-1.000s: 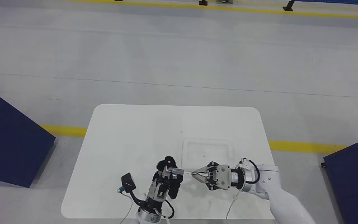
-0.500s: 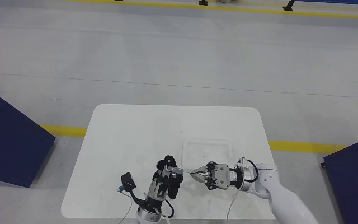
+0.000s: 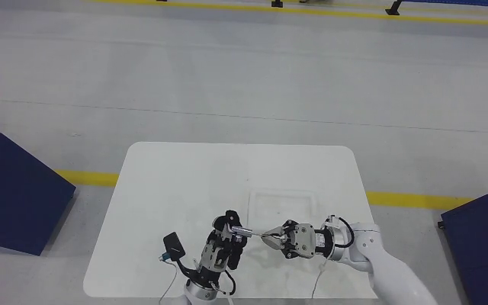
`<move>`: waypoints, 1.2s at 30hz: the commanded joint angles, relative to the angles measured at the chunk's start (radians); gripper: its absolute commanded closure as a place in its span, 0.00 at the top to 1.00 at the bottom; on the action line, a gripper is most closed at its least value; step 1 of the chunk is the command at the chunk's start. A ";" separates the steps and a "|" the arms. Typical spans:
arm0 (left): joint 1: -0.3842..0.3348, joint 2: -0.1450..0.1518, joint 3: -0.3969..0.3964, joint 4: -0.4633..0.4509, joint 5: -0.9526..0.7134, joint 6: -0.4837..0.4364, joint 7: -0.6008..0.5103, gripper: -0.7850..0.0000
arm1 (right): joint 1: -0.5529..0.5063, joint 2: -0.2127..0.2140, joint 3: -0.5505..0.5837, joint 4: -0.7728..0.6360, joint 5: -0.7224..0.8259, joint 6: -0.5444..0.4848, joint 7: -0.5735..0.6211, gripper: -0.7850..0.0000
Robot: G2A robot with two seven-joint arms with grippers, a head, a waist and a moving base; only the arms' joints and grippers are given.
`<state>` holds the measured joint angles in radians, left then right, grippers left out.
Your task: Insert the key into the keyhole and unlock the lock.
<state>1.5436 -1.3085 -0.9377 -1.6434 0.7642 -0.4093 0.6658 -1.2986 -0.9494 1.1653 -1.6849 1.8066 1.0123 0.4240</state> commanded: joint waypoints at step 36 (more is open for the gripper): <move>0.000 -0.003 -0.087 0.024 0.276 0.044 0.045 0.00 | 0.065 0.068 -0.023 -0.028 0.067 -0.002 -0.073 0.00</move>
<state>1.5425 -1.3120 -1.0228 -1.6169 1.0380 -0.3650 0.7125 -1.2333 -0.8809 1.1385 -1.7093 1.8805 1.0117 0.3441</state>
